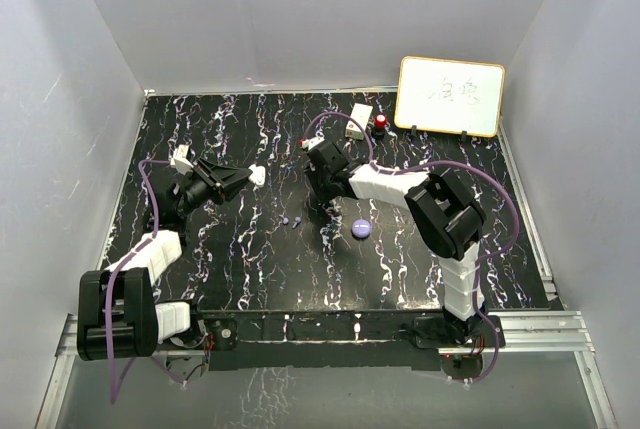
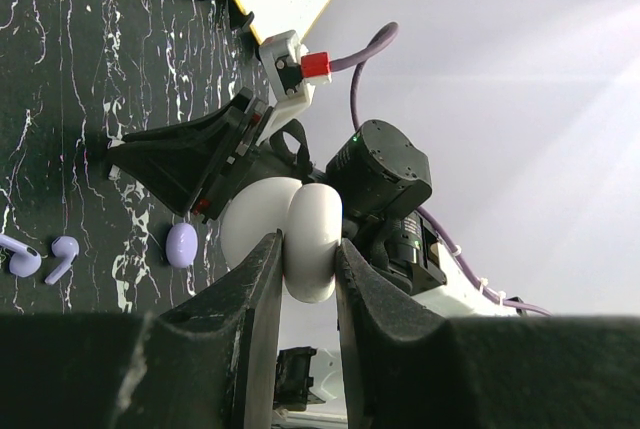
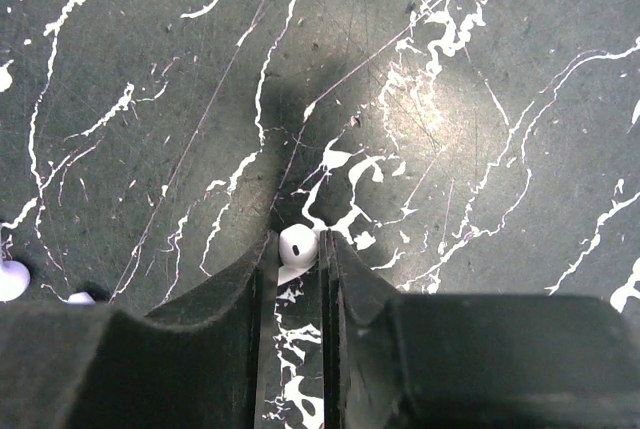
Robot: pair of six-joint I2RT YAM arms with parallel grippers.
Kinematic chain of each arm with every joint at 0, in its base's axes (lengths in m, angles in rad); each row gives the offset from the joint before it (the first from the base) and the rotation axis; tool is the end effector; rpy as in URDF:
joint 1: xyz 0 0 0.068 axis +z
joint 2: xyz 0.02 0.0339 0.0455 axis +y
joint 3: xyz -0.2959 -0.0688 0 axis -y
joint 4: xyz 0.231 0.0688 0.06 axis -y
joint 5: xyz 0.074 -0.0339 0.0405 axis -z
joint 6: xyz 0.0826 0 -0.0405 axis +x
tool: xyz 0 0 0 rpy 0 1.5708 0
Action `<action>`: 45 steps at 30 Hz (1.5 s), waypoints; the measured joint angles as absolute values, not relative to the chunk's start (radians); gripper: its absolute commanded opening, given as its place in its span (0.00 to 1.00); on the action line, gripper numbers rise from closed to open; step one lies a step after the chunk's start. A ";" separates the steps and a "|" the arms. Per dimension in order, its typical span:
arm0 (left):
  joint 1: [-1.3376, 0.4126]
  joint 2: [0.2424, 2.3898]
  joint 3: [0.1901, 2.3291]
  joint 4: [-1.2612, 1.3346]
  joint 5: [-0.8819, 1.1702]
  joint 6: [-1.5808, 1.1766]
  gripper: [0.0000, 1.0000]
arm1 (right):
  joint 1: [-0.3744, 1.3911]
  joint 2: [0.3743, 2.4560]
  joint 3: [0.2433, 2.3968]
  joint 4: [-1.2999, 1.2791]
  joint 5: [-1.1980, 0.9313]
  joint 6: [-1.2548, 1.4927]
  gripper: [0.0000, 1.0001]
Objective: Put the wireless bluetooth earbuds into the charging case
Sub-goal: Adjust the earbud at the center of the board.
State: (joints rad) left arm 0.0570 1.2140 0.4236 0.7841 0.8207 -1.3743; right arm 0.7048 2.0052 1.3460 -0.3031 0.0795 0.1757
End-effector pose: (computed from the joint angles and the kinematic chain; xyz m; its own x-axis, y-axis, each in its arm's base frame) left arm 0.2552 -0.0460 0.2680 -0.6795 -0.7084 -0.1907 0.1289 0.1407 -0.9816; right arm 0.3495 0.2887 0.1596 -0.7222 -0.3855 -0.5742 -0.4926 0.8695 0.0358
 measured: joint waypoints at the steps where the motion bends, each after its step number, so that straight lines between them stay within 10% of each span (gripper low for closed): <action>1: 0.057 1.214 0.424 0.784 0.821 -1.372 0.00 | 0.705 2.004 1.343 -0.295 0.080 0.174 0.17; 19: 0.049 1.221 0.424 0.785 0.820 -1.374 0.00 | 0.707 1.569 0.914 0.396 0.083 0.054 0.06; 45: -0.002 1.221 0.424 0.807 0.807 -1.395 0.00 | 0.707 1.579 0.742 0.930 -0.130 -0.151 0.00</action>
